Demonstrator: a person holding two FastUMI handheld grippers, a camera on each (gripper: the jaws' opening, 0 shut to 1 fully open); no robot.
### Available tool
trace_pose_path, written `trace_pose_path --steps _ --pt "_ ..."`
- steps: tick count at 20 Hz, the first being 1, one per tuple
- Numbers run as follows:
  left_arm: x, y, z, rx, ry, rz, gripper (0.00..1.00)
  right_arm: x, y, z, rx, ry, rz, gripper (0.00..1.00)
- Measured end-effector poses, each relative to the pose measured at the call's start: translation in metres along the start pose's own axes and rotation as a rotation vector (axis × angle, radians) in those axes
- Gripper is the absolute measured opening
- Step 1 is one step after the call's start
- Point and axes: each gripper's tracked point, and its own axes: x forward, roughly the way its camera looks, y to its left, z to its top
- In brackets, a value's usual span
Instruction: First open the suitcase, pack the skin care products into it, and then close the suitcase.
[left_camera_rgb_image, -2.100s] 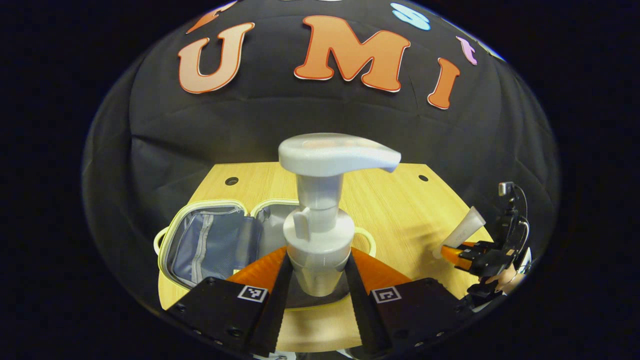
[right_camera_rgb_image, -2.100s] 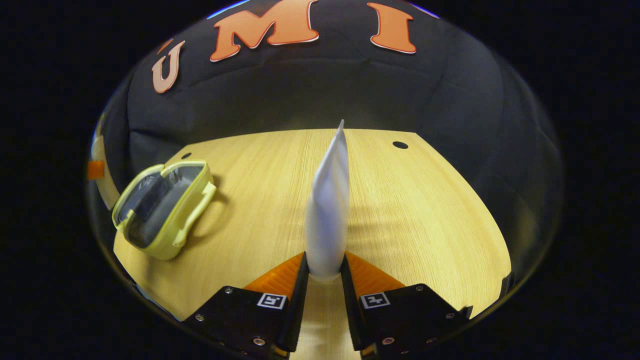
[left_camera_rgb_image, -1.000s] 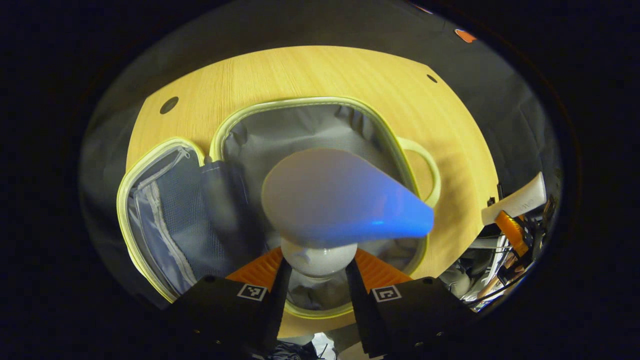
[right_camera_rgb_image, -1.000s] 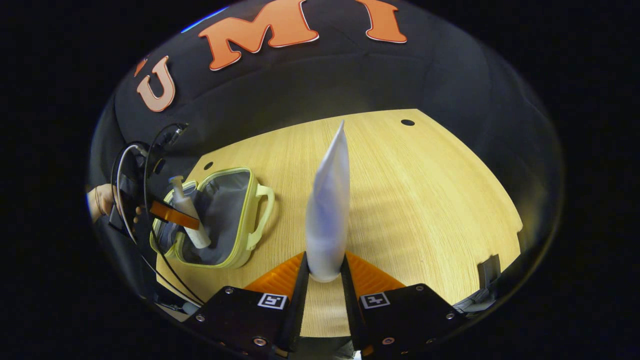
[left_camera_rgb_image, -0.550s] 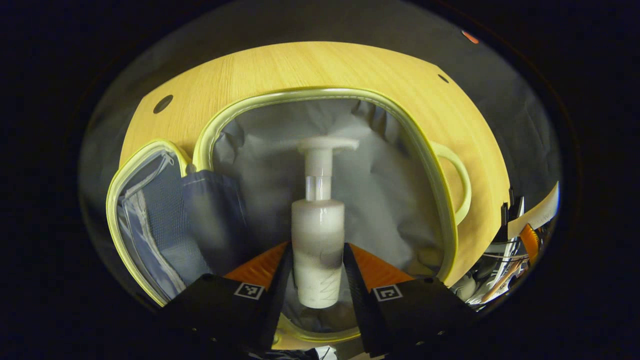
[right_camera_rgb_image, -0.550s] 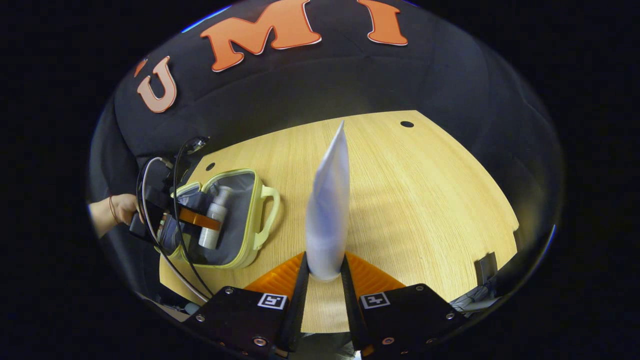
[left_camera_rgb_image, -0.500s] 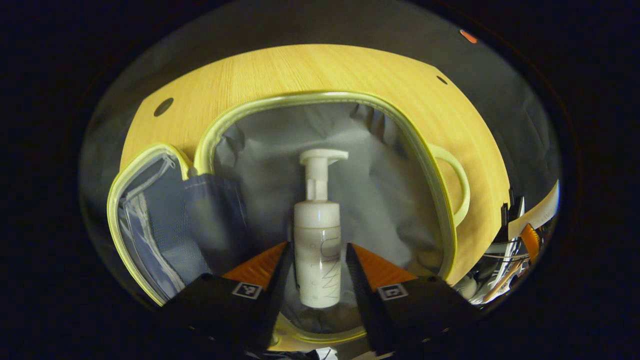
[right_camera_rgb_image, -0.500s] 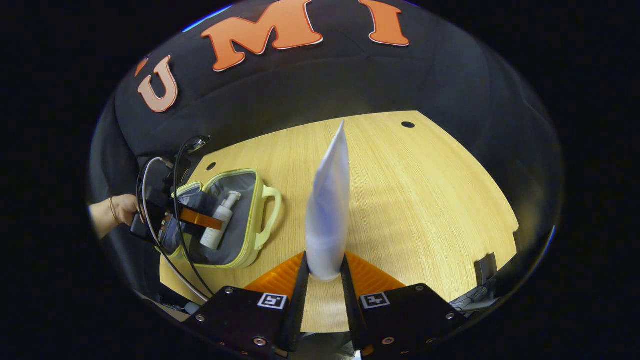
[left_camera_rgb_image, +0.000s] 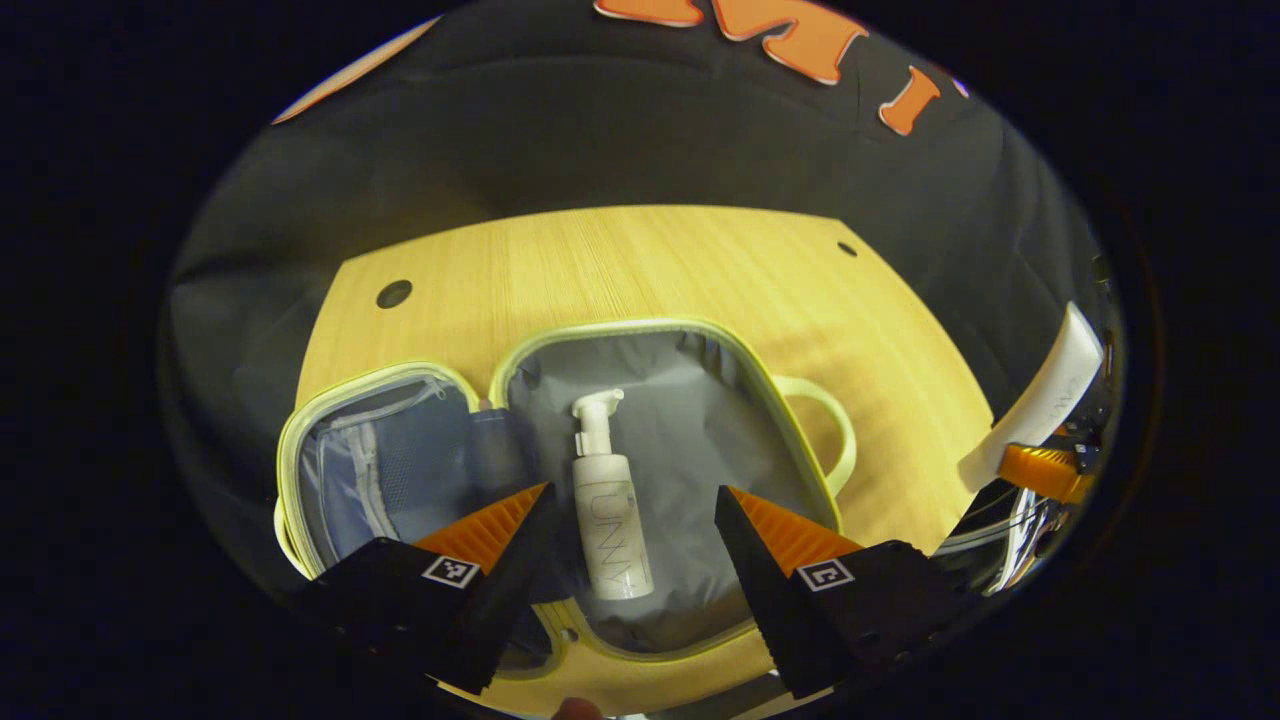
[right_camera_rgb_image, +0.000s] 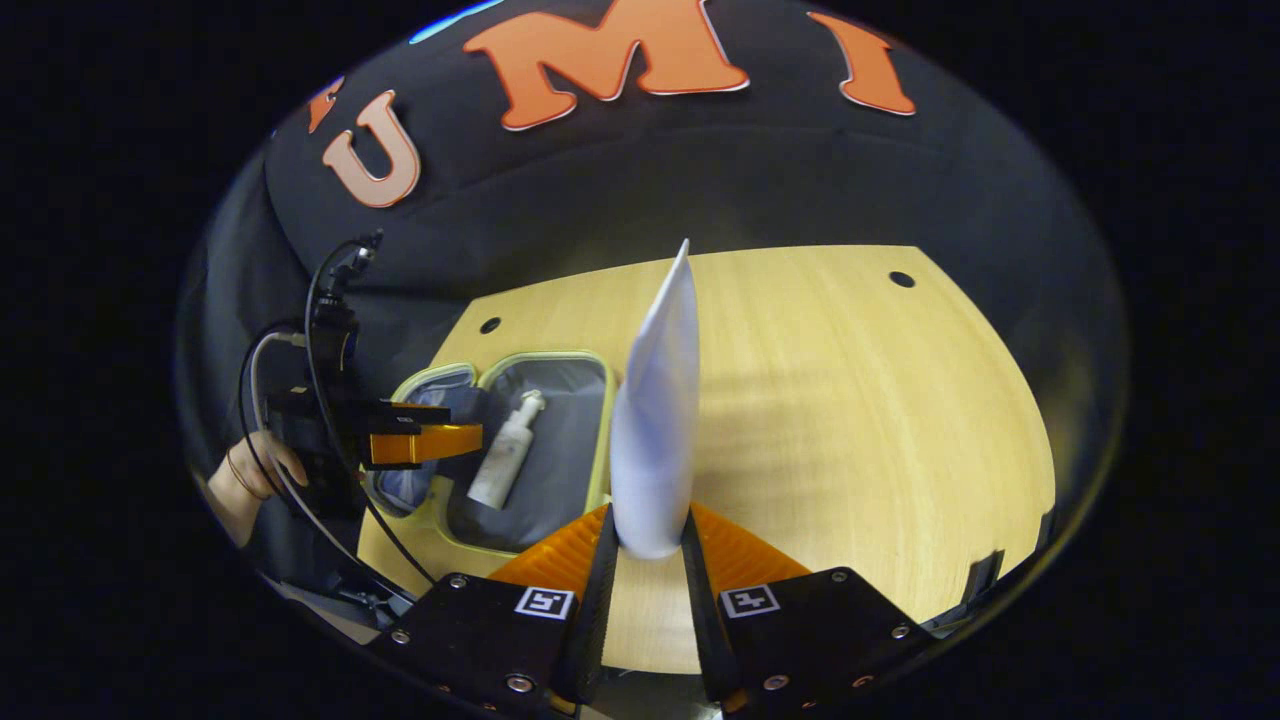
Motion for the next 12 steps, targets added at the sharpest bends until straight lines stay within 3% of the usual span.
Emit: trace_pose_path --steps 3,7,8,12 --pt "-0.029 0.024 0.009 -0.037 -0.101 0.025 0.99 0.012 0.035 0.011 -0.067 0.042 0.050 0.39" --pt "-0.071 0.067 0.007 -0.010 -0.200 0.094 0.99 0.034 0.081 0.010 -0.129 0.143 0.127 0.39" --pt "-0.078 0.077 0.005 -0.001 -0.217 0.115 0.99 0.042 0.090 0.007 -0.131 0.174 0.149 0.34" --pt "-0.106 0.115 -0.007 0.008 -0.259 0.203 0.99 0.074 0.119 -0.012 -0.135 0.318 0.191 0.39"
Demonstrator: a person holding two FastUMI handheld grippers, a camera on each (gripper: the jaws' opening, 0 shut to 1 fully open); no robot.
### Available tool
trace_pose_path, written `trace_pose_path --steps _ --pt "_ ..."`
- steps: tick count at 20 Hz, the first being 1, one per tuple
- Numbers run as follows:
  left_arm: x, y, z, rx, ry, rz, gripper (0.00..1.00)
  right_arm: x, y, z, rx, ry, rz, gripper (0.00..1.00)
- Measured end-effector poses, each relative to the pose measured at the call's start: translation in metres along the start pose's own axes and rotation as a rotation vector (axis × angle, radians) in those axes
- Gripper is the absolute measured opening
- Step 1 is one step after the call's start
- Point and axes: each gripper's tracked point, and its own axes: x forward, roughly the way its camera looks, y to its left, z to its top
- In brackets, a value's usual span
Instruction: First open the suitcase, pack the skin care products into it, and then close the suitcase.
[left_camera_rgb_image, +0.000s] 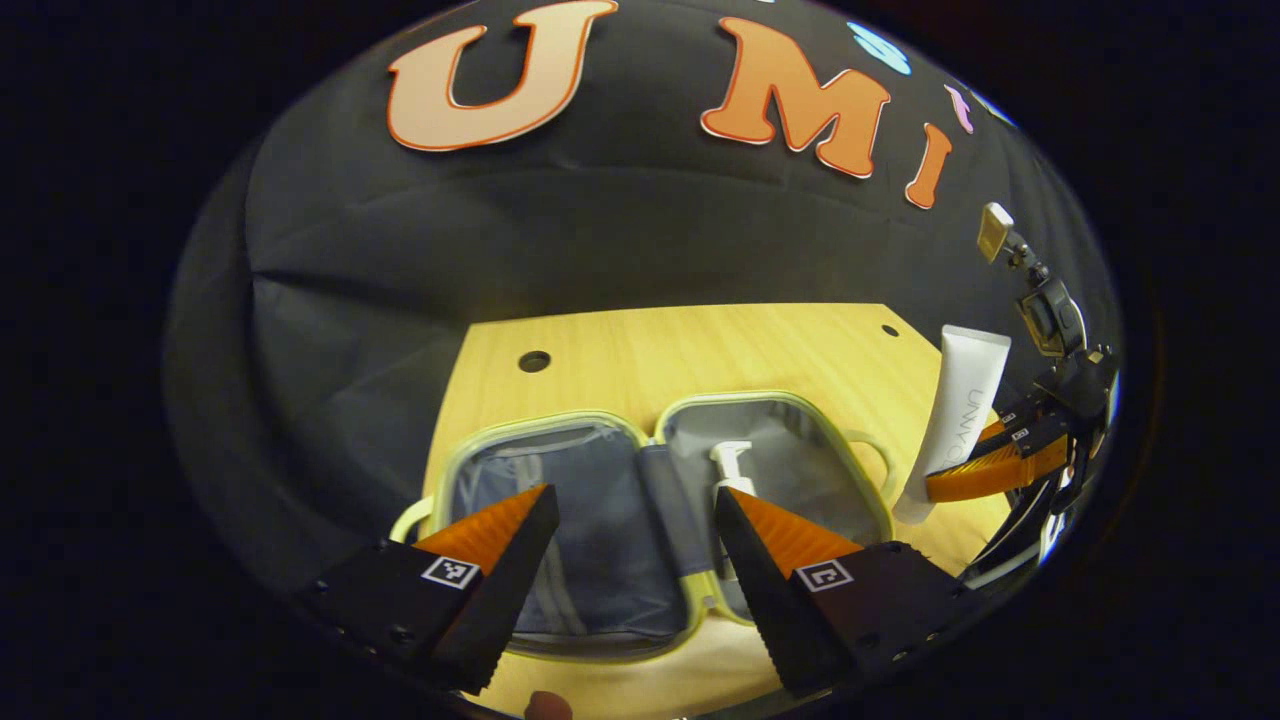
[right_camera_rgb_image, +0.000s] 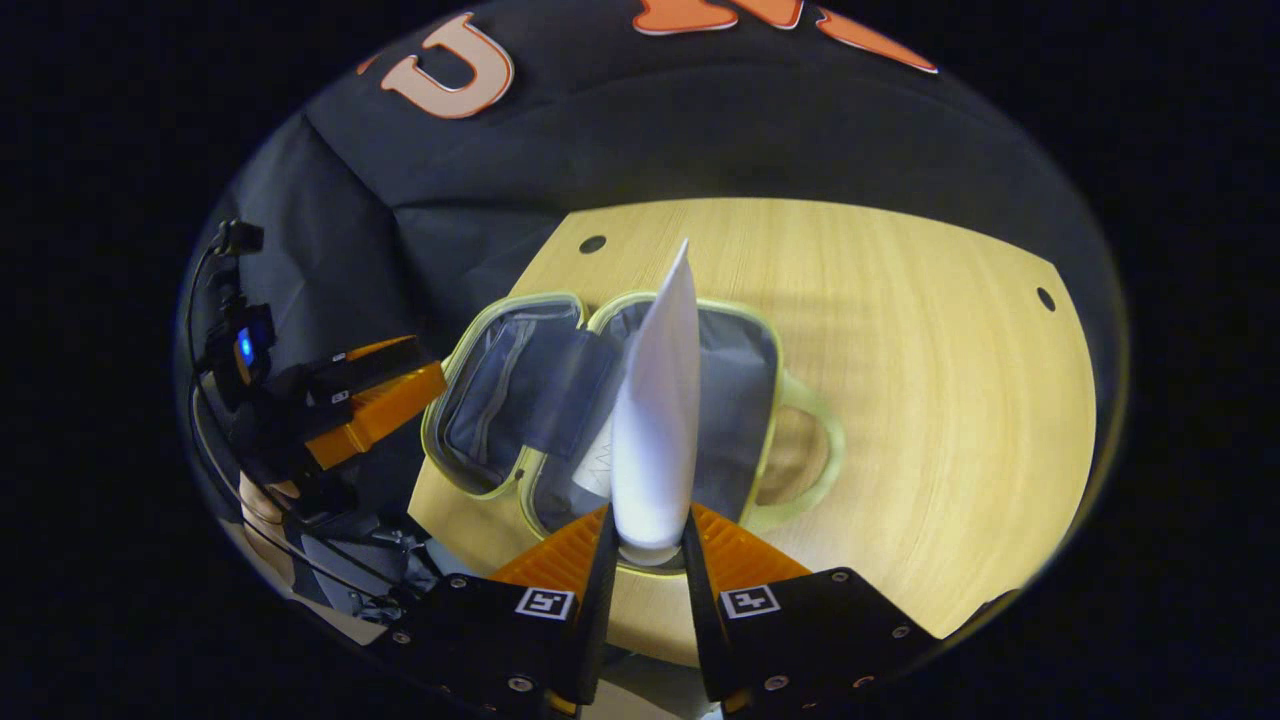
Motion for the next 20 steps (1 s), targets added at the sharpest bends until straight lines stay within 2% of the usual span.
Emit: trace_pose_path --steps 6,10,13,16,17,18,19,20 --pt "-0.019 0.043 -0.012 -0.026 -0.010 0.065 0.99 0.053 0.012 -0.010 0.090 0.185 0.022 0.39" --pt "-0.025 0.063 -0.025 -0.052 0.010 0.099 0.99 0.083 0.003 -0.017 0.137 0.258 -0.003 0.39" --pt "-0.027 0.072 -0.029 -0.068 0.025 0.118 0.99 0.099 -0.013 -0.028 0.174 0.317 -0.053 0.40" --pt "-0.029 0.076 -0.035 -0.076 0.029 0.130 0.99 0.106 -0.018 -0.026 0.215 0.320 -0.059 0.39" --pt "-0.029 0.077 -0.036 -0.080 0.032 0.133 0.99 0.109 -0.016 -0.022 0.238 0.311 -0.045 0.31" --pt "-0.029 0.078 -0.038 -0.086 0.034 0.136 0.99 0.109 -0.015 -0.019 0.246 0.299 -0.039 0.43" --pt "-0.030 0.078 -0.036 -0.092 0.034 0.139 0.99 0.107 -0.015 -0.017 0.249 0.289 -0.033 0.34" --pt "-0.030 0.078 -0.037 -0.097 0.035 0.142 0.99 0.102 -0.014 -0.014 0.249 0.276 -0.020 0.35"
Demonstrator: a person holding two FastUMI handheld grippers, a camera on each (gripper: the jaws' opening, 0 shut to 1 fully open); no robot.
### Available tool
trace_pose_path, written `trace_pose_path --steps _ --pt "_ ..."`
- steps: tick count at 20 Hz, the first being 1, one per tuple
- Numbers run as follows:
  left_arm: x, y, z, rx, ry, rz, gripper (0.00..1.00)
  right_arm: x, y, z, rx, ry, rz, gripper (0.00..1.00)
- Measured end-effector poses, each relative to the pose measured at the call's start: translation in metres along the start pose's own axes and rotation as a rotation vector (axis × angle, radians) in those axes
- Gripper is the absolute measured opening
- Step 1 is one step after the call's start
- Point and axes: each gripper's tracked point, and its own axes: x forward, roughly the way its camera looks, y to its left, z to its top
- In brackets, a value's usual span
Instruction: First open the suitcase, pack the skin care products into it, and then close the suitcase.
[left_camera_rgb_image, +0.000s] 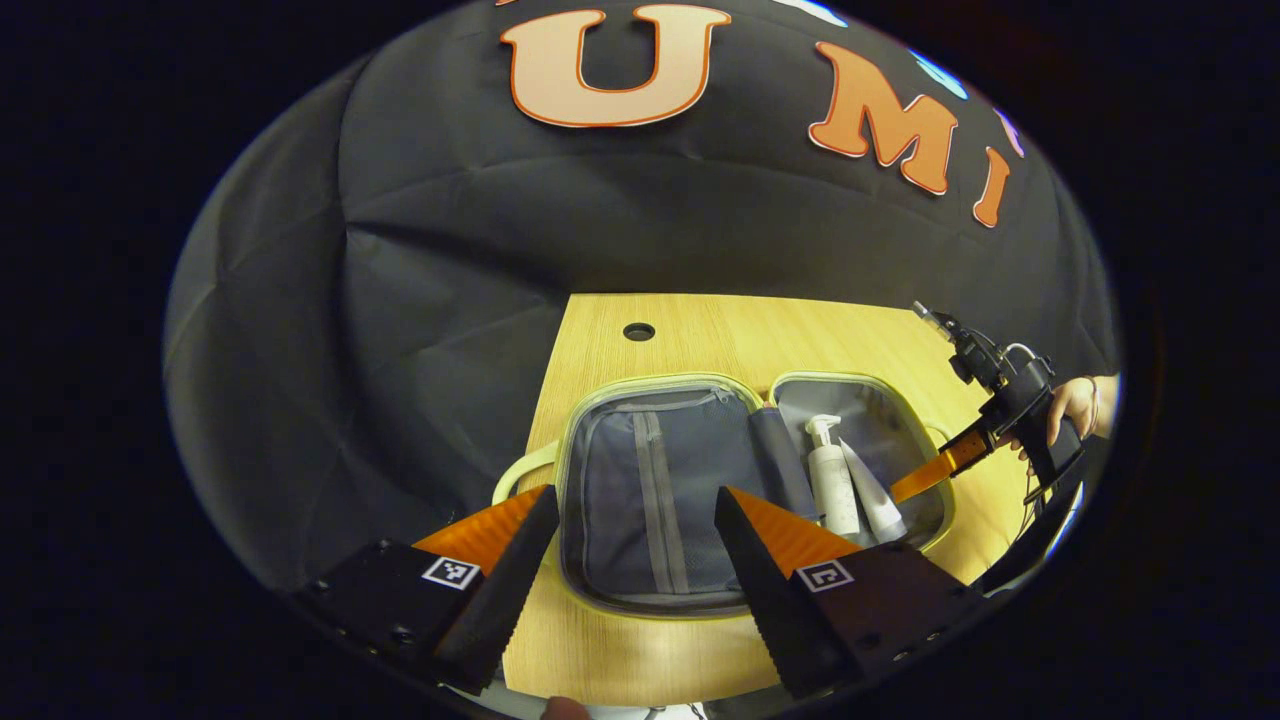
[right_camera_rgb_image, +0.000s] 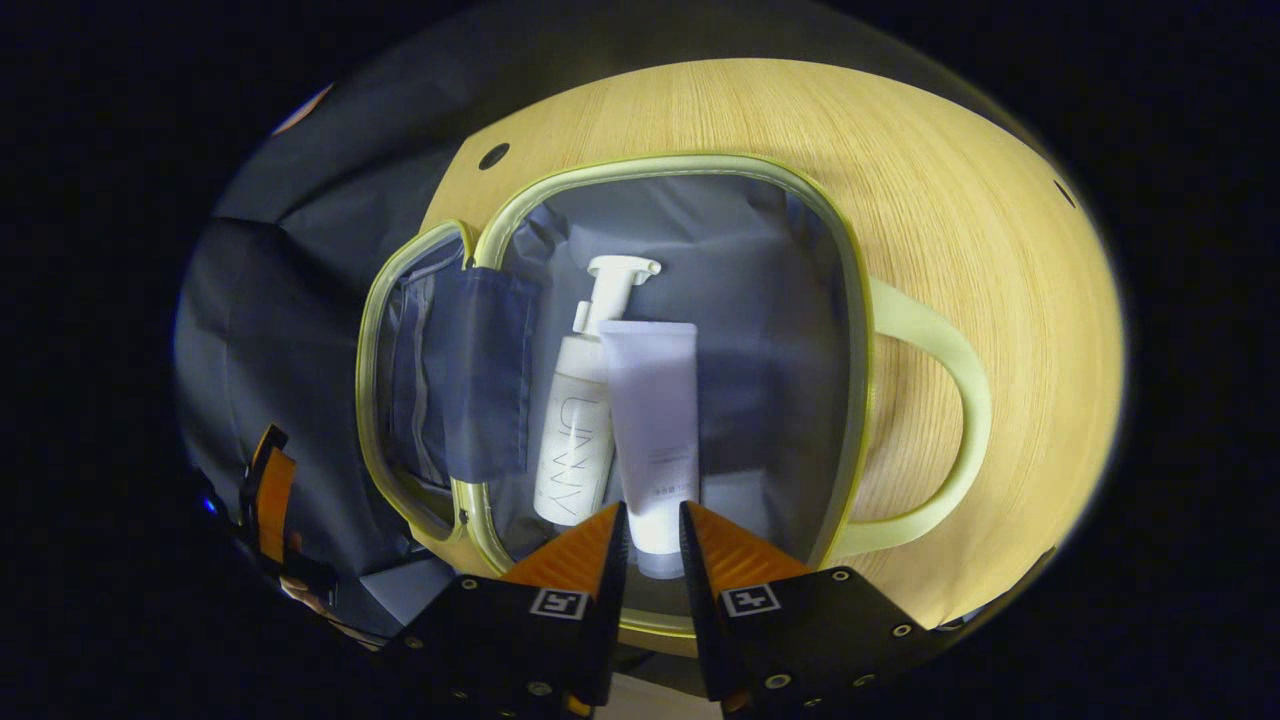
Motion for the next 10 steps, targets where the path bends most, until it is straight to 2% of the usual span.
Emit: trace_pose_path --steps 3,5,10 --pt "0.002 0.004 0.000 -0.006 -0.006 0.016 0.99 -0.014 0.006 -0.003 -0.031 -0.040 0.023 0.74" --pt "-0.003 0.008 0.003 -0.026 -0.012 0.027 0.99 -0.024 0.010 -0.001 -0.048 -0.071 0.036 0.94" --pt "-0.014 0.037 0.002 -0.101 -0.045 0.082 0.99 -0.054 0.031 0.011 -0.097 -0.230 0.082 0.95"
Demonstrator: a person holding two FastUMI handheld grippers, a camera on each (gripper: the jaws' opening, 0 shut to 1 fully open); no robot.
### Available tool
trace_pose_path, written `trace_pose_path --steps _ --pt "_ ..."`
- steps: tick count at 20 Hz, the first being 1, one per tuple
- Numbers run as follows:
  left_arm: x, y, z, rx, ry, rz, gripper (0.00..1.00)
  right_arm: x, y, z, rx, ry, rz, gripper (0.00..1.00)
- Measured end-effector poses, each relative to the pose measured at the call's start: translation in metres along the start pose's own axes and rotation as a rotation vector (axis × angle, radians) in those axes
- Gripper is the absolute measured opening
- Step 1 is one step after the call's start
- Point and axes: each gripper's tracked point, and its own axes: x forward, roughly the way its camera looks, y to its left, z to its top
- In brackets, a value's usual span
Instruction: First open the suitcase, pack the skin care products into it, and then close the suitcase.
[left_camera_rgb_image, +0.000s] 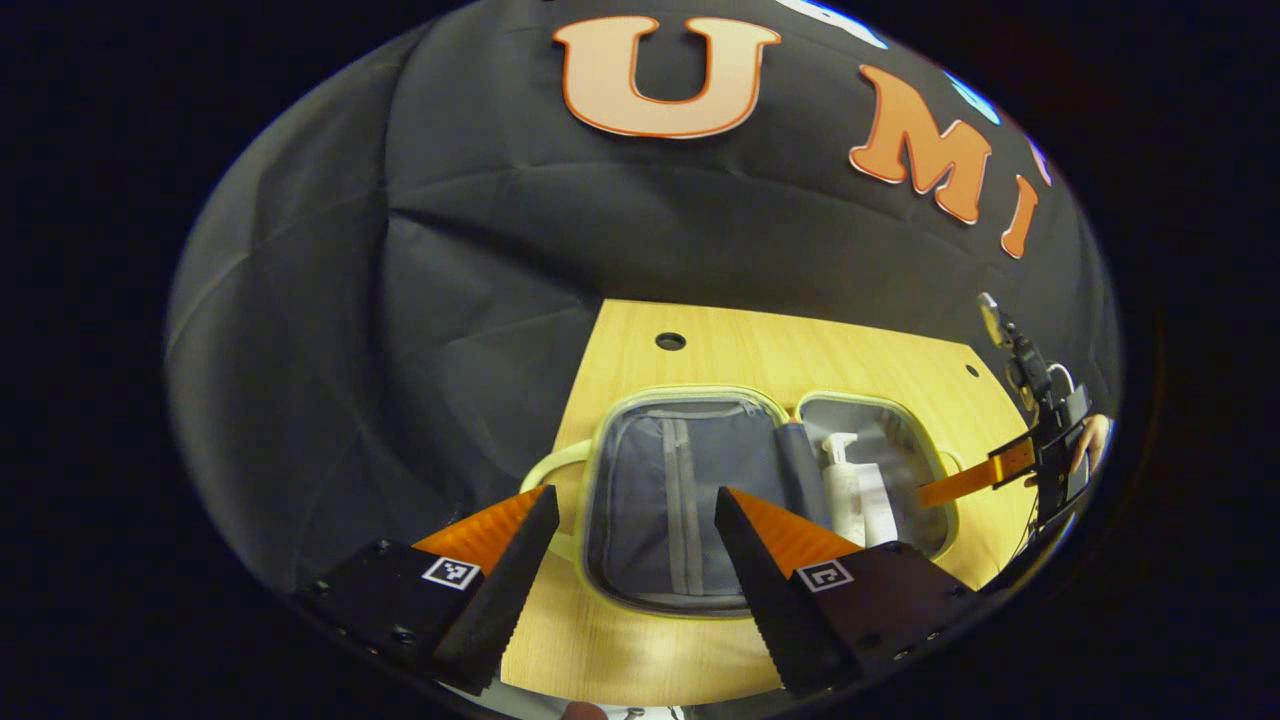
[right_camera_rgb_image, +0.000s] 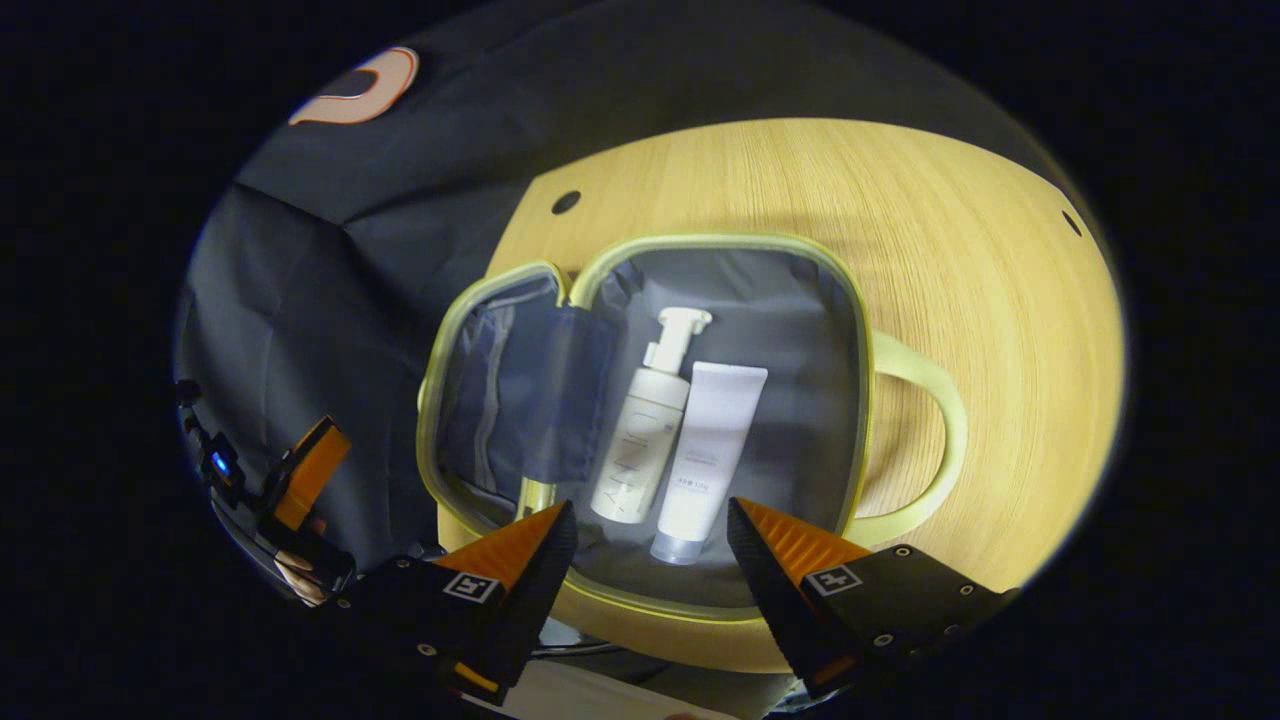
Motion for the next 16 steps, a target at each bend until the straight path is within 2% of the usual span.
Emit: trace_pose_path --steps 3,6,9,16 --pt "0.002 0.033 0.009 -0.056 -0.043 0.037 0.99 -0.014 0.005 0.002 -0.044 -0.066 -0.009 0.95" --pt "0.016 0.059 0.011 -0.177 -0.065 0.004 0.99 -0.037 0.010 0.005 -0.031 -0.106 0.003 0.96" --pt "0.039 0.085 0.006 -0.331 -0.096 -0.069 0.98 -0.059 0.012 0.015 0.002 -0.165 0.019 0.95" --pt "0.106 0.119 -0.033 -0.726 -0.097 -0.286 0.99 -0.095 -0.008 0.020 0.041 -0.228 -0.039 0.95"
